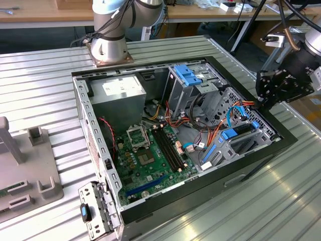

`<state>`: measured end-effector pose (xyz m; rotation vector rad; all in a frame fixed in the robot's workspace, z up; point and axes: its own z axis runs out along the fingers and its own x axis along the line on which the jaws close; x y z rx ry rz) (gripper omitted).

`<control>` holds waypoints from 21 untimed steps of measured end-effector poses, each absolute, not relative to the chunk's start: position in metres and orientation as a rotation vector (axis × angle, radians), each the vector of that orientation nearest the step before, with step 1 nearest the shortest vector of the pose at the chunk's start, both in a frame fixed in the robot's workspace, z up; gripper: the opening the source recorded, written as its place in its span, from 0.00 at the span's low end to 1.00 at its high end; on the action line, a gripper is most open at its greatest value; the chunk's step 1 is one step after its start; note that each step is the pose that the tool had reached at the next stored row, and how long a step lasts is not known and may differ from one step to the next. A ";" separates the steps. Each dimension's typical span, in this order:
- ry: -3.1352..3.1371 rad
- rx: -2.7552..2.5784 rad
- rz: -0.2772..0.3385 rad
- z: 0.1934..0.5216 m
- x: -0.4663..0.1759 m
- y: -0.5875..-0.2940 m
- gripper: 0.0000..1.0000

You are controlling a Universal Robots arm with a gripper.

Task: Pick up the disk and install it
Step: 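Insert the first disk wire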

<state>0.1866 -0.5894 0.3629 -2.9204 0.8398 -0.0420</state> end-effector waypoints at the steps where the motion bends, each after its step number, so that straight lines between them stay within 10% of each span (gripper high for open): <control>1: 0.840 -2.920 -0.042 0.363 0.187 -0.589 0.34; 21: 0.840 -2.920 -0.042 0.364 0.191 -0.585 0.34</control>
